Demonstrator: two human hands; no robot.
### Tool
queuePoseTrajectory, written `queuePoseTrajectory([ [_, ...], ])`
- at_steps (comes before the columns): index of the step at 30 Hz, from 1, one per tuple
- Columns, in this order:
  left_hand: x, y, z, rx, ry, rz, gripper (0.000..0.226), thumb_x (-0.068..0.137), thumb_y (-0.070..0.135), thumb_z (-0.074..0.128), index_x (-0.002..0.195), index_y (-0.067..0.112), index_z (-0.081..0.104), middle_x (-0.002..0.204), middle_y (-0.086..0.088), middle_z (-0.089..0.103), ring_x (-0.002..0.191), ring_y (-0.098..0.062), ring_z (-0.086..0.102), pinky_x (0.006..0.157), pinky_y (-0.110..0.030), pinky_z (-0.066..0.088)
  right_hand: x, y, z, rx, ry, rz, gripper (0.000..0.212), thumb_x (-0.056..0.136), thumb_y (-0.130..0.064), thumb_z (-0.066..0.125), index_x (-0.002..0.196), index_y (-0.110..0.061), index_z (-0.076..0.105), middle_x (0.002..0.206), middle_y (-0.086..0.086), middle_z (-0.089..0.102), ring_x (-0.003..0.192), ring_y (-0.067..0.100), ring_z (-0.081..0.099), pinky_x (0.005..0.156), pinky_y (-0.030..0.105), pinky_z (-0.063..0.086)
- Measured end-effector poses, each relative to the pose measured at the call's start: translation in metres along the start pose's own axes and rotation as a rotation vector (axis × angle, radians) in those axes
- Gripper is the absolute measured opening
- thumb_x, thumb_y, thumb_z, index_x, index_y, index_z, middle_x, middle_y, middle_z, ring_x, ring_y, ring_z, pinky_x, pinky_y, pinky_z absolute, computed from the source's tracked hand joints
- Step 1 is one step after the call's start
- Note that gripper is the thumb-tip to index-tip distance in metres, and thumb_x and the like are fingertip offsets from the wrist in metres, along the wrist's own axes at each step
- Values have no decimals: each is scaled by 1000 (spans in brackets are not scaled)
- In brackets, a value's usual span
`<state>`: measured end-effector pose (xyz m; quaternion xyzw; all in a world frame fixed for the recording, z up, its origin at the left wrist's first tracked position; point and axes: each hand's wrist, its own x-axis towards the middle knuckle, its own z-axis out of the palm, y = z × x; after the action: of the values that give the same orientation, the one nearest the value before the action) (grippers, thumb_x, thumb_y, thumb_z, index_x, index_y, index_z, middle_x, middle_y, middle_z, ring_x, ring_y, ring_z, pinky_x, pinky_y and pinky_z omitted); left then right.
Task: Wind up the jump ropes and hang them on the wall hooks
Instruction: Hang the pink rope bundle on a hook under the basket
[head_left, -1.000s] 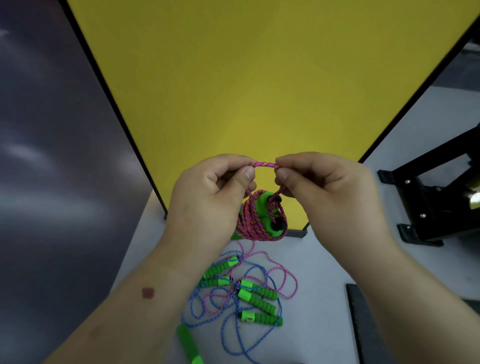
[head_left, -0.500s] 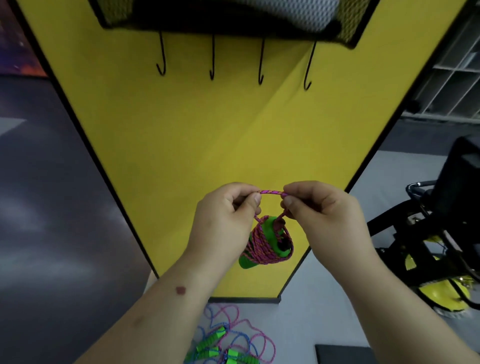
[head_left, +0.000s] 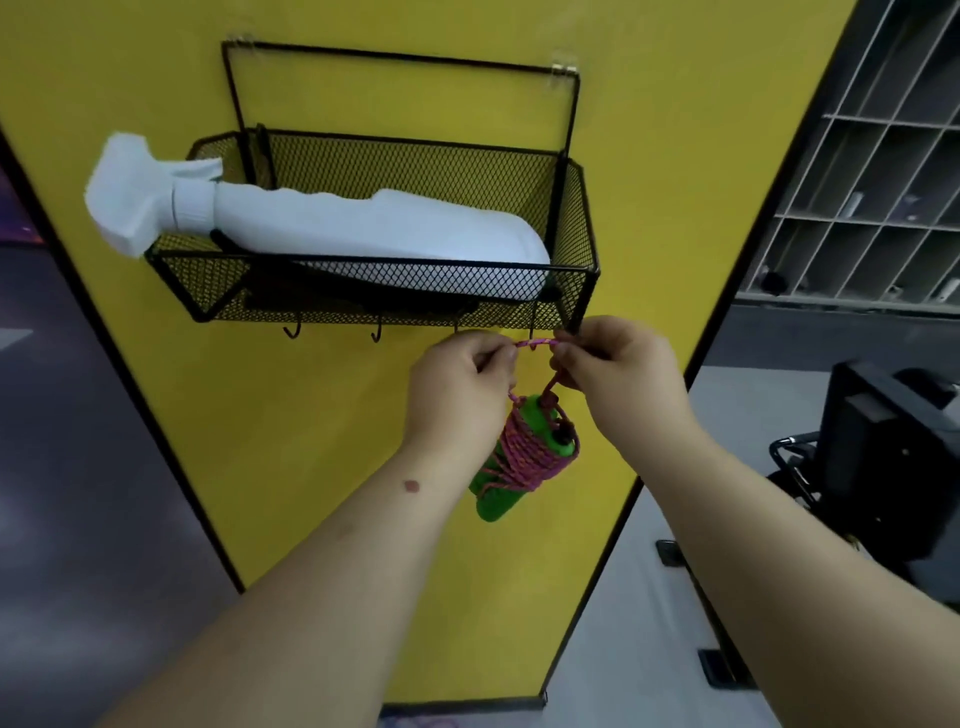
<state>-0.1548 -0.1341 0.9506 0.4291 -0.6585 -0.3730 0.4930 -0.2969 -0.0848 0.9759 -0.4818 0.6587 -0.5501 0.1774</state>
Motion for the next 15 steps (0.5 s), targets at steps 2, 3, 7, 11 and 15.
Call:
queuePoseTrajectory([
  [2, 10, 4, 8, 66, 26, -8, 25, 98, 26, 61, 74, 24, 69, 72, 3, 73, 73, -22, 70, 70, -42, 57, 15, 1, 1, -9, 6, 20, 12, 94, -8, 65, 95, -17, 73, 81, 5, 75, 80, 24, 73, 81, 42, 61],
  [3, 15, 5, 11, 105, 35, -24, 27, 98, 28, 60, 73, 23, 69, 72, 2, 73, 72, -23, 69, 68, -41, 56, 22, 2, 2, -18, 2, 33, 12, 94, -8, 64, 95, -16, 74, 81, 6, 75, 80, 26, 73, 81, 43, 61],
  [7, 23, -2, 19, 304, 53, -1, 25, 100, 30, 58, 81, 24, 72, 73, 7, 70, 68, -17, 65, 52, -20, 42, 32, 14, 6, -69, -35, 63, 14, 94, -7, 64, 91, -18, 73, 75, 3, 72, 72, 22, 71, 80, 46, 61],
  [11, 18, -12, 24, 363, 53, 48, 22, 102, 27, 56, 104, 19, 77, 94, 4, 76, 87, -16, 68, 66, -20, 39, 27, 25, 10, -125, -62, 74, 27, 93, -9, 64, 81, -32, 69, 78, 2, 75, 78, 25, 74, 80, 47, 61],
  [15, 18, -13, 23, 350, 43, 40, 23, 102, 26, 57, 109, 18, 77, 105, 4, 77, 97, -12, 68, 72, -14, 37, 24, 26, 11, -163, -66, 55, 26, 93, -10, 62, 81, -33, 66, 79, 2, 75, 79, 26, 73, 70, 40, 59],
])
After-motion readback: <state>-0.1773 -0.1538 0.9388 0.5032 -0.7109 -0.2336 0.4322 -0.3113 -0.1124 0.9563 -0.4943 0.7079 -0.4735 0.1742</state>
